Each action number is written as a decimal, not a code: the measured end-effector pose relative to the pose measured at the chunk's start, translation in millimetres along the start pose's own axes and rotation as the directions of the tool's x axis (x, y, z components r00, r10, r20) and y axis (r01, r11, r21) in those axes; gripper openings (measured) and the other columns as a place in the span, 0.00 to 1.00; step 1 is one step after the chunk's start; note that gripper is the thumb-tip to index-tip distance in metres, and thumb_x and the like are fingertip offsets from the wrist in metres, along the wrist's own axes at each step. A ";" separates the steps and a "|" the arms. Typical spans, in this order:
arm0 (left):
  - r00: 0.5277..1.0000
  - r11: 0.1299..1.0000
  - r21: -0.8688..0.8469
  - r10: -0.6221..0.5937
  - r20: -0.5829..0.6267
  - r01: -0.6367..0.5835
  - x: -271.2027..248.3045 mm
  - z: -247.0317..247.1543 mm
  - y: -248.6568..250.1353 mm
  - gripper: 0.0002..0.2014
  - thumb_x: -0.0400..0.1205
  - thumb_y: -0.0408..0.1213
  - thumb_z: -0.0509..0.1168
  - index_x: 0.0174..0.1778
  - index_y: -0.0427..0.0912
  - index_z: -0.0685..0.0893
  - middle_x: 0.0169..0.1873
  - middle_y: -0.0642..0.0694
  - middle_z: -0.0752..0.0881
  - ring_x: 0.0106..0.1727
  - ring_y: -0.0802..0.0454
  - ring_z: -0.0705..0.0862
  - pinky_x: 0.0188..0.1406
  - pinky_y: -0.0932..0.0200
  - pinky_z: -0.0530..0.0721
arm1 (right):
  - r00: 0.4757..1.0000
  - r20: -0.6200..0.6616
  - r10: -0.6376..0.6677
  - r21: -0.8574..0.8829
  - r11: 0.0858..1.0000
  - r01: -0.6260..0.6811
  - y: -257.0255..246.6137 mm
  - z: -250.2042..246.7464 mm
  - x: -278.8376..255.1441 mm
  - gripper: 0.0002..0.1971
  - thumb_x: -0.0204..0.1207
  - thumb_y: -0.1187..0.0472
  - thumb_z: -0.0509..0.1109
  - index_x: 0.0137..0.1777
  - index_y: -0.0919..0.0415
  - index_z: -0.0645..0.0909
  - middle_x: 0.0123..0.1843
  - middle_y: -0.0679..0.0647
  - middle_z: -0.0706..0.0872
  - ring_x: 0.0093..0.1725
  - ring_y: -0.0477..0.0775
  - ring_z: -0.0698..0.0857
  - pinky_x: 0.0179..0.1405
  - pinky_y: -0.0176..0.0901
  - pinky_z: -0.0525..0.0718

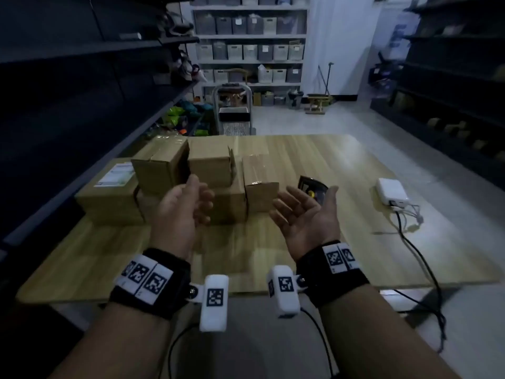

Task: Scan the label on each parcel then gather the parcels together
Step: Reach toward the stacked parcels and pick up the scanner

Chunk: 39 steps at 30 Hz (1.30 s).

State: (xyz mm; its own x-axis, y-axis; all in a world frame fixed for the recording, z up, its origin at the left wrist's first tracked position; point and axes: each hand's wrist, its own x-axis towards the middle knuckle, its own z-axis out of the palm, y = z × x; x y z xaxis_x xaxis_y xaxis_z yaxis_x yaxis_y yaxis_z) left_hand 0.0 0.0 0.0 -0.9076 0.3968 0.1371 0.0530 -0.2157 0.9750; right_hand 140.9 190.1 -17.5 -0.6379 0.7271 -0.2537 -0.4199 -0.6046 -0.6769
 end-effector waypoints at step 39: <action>0.945 0.914 -0.301 -0.313 -0.094 0.273 -1.2 -14.7 -83.3 0.22 0.92 0.54 0.67 0.57 0.35 0.88 0.44 0.35 0.93 0.41 0.44 0.93 0.49 0.46 0.92 | 0.993 -0.116 0.027 0.160 0.987 -0.008 36.0 -38.6 26.8 0.39 0.84 0.29 0.63 0.68 0.69 0.82 0.68 0.70 0.87 0.69 0.71 0.87 0.75 0.72 0.84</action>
State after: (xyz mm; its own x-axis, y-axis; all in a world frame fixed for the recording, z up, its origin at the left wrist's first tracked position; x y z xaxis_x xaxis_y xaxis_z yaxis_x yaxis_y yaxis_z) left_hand -9.5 4.4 -84.0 -0.9136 0.3583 -0.1922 -0.3245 -0.3579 0.8756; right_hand 133.7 200.4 -75.3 -0.5695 0.7437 -0.3502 -0.5129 -0.6544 -0.5556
